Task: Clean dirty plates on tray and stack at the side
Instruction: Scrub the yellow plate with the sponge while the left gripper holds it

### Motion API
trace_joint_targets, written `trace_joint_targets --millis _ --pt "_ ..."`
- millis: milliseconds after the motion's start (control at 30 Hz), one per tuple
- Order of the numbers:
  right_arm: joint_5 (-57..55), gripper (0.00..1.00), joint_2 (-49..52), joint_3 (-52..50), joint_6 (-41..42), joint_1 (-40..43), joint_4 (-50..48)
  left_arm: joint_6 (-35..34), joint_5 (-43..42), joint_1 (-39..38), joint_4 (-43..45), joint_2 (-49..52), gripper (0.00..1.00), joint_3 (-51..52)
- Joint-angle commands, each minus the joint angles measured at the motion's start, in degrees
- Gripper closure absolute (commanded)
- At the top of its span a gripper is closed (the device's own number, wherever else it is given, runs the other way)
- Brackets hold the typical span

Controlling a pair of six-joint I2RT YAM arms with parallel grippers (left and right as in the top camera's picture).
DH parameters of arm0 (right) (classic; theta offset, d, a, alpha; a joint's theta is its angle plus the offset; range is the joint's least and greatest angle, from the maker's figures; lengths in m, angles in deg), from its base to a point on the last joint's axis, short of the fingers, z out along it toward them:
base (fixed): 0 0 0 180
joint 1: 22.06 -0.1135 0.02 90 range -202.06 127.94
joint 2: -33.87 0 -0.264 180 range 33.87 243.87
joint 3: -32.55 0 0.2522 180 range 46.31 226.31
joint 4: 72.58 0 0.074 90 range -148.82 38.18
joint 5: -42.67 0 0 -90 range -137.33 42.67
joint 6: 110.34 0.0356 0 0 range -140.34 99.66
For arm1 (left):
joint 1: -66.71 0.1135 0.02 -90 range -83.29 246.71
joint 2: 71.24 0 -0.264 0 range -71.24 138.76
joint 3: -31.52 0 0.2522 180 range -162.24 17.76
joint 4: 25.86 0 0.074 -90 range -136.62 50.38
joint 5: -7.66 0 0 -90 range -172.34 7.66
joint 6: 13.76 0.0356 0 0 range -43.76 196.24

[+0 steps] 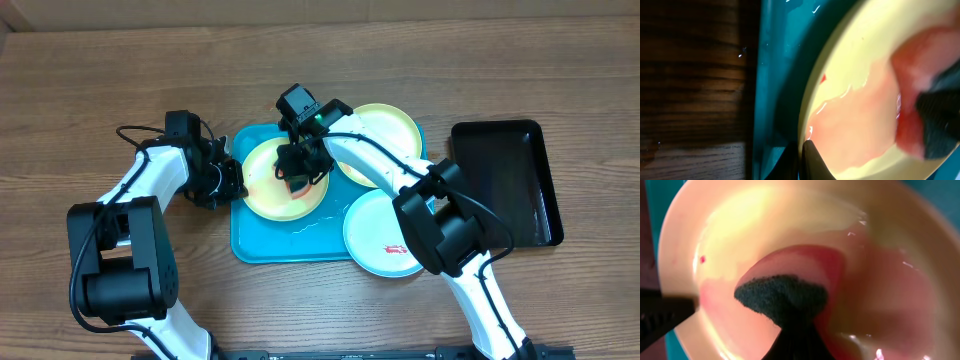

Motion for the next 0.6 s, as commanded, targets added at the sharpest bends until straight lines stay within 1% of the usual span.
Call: trace_joint_targets --millis 0,67,133,367,467,567 --pt "5.38 0.96 1.77 -0.79 0.59 -2.45 3.61 0.87 0.83 -0.07 -0.22 0.66 0.96 -0.07" --pt "4.7 0.96 1.77 -0.79 0.02 -2.51 6.47 0.87 0.83 -0.07 -0.24 0.66 0.96 -0.07" --pt "1.53 0.96 1.73 -0.74 0.02 -2.47 9.14 0.87 0.83 -0.07 -0.24 0.66 0.96 -0.07" --pt "-17.81 0.96 1.68 2.78 0.07 -1.31 16.0 0.9 0.9 -0.07 -0.2 0.66 0.96 -0.07" --pt "-23.91 0.96 1.68 4.74 0.11 -1.33 16.22 0.9 1.03 -0.07 -0.2 0.66 0.96 -0.07" --pt "-24.15 0.96 1.68 5.14 0.35 -1.33 12.22 0.87 1.03 -0.07 -0.22 0.66 0.96 -0.07"
